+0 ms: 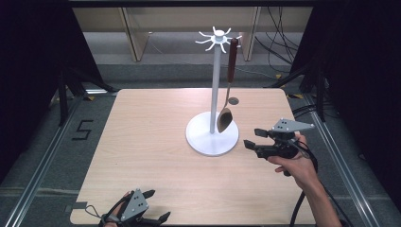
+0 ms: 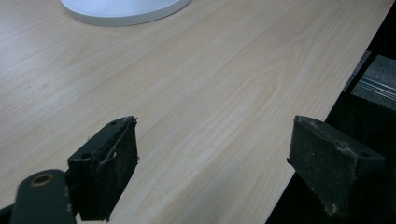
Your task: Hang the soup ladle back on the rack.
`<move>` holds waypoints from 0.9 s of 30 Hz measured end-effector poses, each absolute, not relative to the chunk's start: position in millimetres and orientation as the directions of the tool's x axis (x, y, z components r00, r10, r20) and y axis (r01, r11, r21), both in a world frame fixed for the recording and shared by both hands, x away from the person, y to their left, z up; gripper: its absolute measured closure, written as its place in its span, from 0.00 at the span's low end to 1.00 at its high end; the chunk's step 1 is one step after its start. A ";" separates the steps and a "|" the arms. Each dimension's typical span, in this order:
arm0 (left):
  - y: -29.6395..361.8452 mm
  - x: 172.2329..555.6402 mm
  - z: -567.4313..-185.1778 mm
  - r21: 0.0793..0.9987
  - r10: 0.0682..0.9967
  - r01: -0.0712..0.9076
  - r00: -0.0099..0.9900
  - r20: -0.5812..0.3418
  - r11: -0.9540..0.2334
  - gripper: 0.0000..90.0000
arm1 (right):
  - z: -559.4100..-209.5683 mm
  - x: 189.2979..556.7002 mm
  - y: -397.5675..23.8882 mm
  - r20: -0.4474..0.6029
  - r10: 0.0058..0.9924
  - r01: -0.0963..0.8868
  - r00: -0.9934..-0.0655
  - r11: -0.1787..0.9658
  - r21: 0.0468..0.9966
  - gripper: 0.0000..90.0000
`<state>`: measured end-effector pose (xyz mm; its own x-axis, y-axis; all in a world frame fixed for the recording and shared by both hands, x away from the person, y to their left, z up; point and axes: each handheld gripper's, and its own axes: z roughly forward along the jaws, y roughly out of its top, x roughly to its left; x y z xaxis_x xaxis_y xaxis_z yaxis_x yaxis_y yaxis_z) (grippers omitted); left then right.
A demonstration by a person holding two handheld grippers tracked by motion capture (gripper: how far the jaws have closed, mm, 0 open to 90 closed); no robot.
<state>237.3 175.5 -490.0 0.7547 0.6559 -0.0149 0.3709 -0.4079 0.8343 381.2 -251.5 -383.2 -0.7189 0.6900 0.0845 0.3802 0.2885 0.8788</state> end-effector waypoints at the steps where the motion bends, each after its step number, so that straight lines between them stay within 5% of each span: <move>1: 174.9 237.2 -490.4 0.838 0.660 0.376 0.751 -0.026 -0.396 0.17 | -383.5 379.9 -251.6 0.097 0.685 0.400 -0.722 0.300 0.866 0.40; 27: 176.0 237.3 -489.9 0.834 0.661 0.374 0.750 -0.015 -0.406 0.17 | -412.2 360.6 -244.2 0.037 0.633 0.365 -0.773 0.397 0.842 0.37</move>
<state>237.3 176.0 -489.9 0.7501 0.6611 -0.0151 0.3743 -0.4056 0.8339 360.6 -244.2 -412.2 -0.7729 0.6334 0.0370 0.3655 0.3967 0.8421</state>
